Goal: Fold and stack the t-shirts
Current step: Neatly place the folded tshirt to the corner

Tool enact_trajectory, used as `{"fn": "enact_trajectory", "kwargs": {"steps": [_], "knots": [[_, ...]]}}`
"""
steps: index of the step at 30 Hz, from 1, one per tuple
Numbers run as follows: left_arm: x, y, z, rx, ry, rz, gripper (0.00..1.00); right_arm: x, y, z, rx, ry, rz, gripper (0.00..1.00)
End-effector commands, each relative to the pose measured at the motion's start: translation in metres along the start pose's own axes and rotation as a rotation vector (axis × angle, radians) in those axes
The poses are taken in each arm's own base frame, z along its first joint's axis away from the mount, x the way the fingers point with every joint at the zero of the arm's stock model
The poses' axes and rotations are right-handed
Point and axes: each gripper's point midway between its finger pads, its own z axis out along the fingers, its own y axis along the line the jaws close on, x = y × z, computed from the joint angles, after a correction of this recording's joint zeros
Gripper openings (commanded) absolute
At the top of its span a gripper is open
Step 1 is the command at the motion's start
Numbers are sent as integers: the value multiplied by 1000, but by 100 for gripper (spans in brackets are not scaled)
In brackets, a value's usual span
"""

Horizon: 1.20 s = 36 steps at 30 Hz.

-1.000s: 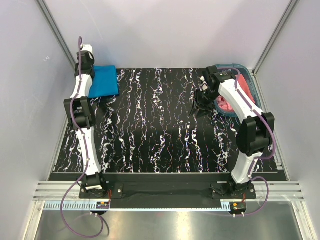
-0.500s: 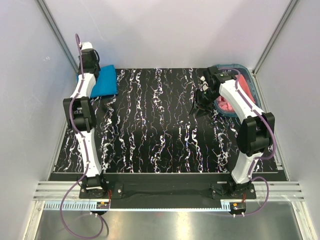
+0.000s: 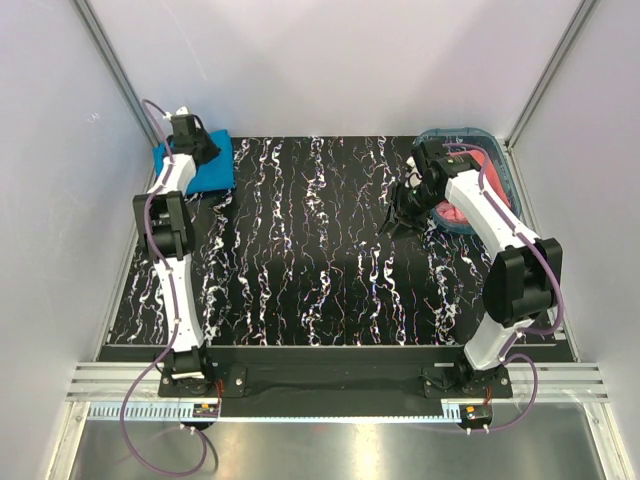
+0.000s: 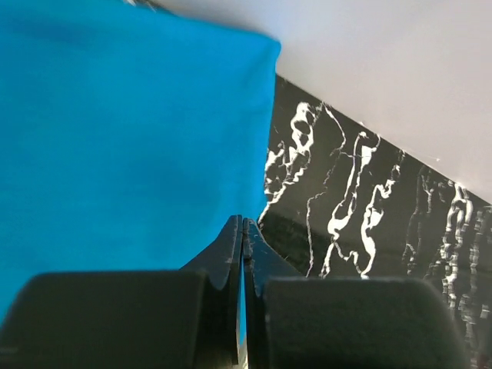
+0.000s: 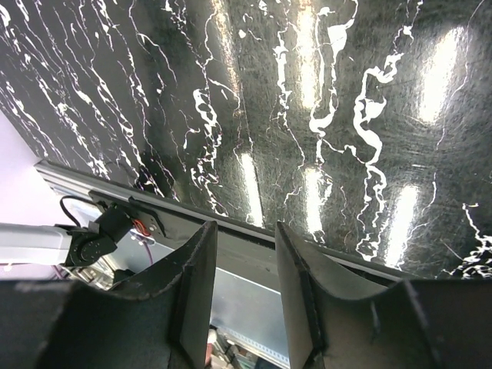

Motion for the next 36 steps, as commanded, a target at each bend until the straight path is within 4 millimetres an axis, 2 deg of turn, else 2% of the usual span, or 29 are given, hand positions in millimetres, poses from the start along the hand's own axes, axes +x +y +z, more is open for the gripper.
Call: {"fn": "enact_trajectory", "kwargs": {"steps": [1,6,7,10,13,15,16,17,24,28,32,35,36], "knots": [[16,-28,22,165,62,-117,0,-3,8,-10,-41,-51,8,43],[34,-23,29,147,94,-190,0,-2,7,-15,-33,-67,12,43],[45,-16,31,126,112,-204,0,-2,7,-15,-31,-67,14,43],[61,4,32,25,146,-252,0,-3,8,-17,-29,-73,12,43],[71,23,29,-51,172,-295,0,-4,8,-18,-24,-77,10,43],[57,25,23,-64,138,-302,0,-3,8,-19,-21,-76,7,43],[60,31,19,-104,154,-303,0,-3,7,-20,-19,-77,6,43],[55,36,16,-122,145,-302,0,-3,7,-21,-19,-78,4,43],[55,54,4,-140,197,-285,0,-5,11,-28,-22,-85,-16,43],[53,56,-6,-143,201,-266,0,-5,14,-29,-34,-81,-21,43],[39,51,-13,-125,183,-241,1,-3,14,-31,-41,-84,-27,42],[29,40,-18,-92,181,-223,11,0,15,-32,-47,-86,-28,42],[21,33,-26,-79,172,-218,13,0,16,-33,-55,-90,-30,43]]}}
